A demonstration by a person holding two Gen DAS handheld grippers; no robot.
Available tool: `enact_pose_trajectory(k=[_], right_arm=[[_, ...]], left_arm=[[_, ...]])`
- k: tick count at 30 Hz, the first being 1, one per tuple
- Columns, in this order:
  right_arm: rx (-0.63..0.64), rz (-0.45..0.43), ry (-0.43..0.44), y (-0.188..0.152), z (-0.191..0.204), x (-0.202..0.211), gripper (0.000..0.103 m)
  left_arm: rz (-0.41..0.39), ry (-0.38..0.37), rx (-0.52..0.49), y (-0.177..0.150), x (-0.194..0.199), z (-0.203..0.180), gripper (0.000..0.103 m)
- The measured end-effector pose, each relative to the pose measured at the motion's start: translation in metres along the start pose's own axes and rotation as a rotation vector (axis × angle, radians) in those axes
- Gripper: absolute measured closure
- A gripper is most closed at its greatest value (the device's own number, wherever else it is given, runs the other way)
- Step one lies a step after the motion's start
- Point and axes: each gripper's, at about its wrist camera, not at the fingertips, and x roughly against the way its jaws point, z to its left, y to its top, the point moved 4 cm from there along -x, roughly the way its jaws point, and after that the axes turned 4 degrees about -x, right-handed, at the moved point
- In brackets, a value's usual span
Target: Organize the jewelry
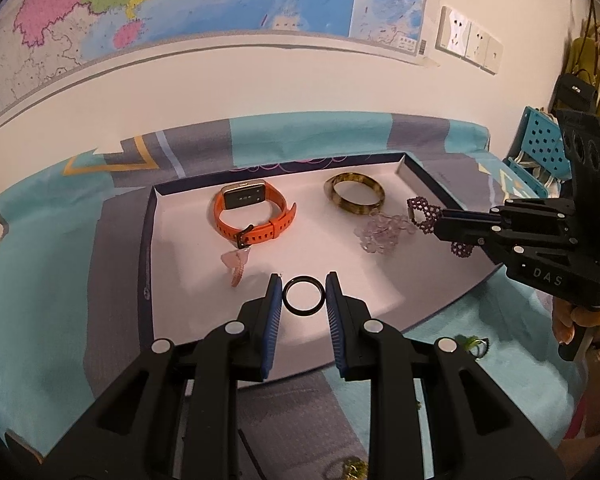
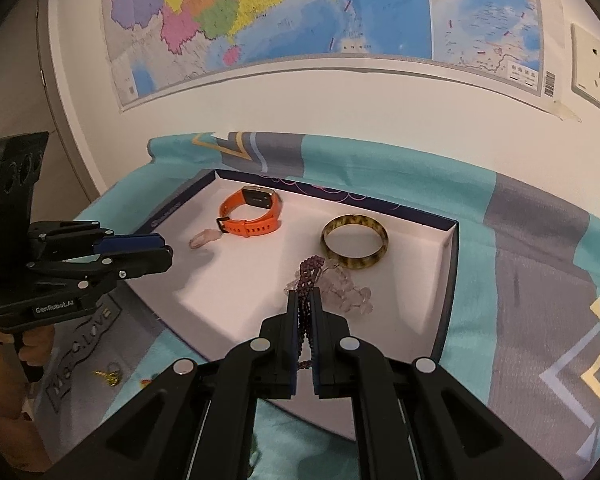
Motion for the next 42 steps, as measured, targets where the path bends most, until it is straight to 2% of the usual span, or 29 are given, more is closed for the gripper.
enact_pose_trajectory(k=[14, 22, 29, 32, 34, 36, 37, 42], right_arm=[[0.094, 0.061, -0.083, 0.003, 0.003, -0.036, 0.099], [0.084, 0.063, -0.075, 0.002, 0.003, -0.036, 0.094], [0.029, 0.047, -0.046, -0.003, -0.003, -0.021, 0.094], [0.007, 0.028, -0.028, -0.006, -0.004, -0.008, 0.089], [-0.001, 0.012, -0.017, -0.009, -0.002, 0.004, 0.086], [-0.005, 0.001, -0.006, -0.011, -0.001, 0.014, 0.083], [-0.004, -0.004, -0.002, -0.013, 0.0, 0.018, 0.082], [0.007, 0.0, 0.032, -0.031, 0.007, 0.039, 0.08]], left_arm=[[0.062, 0.034, 0.016, 0.003, -0.033, 0.012, 0.08], [0.09, 0.046, 0.031, 0.002, -0.046, 0.017, 0.08], [0.108, 0.057, 0.039, -0.001, -0.052, 0.019, 0.08], [0.1, 0.068, 0.038, -0.001, -0.05, 0.019, 0.071], [0.089, 0.07, 0.036, 0.0, -0.046, 0.018, 0.068], [0.075, 0.079, 0.031, 0.001, -0.04, 0.017, 0.062], [0.066, 0.084, 0.029, 0.001, -0.036, 0.016, 0.055], [0.01, 0.084, 0.012, -0.007, -0.007, 0.009, 0.05]])
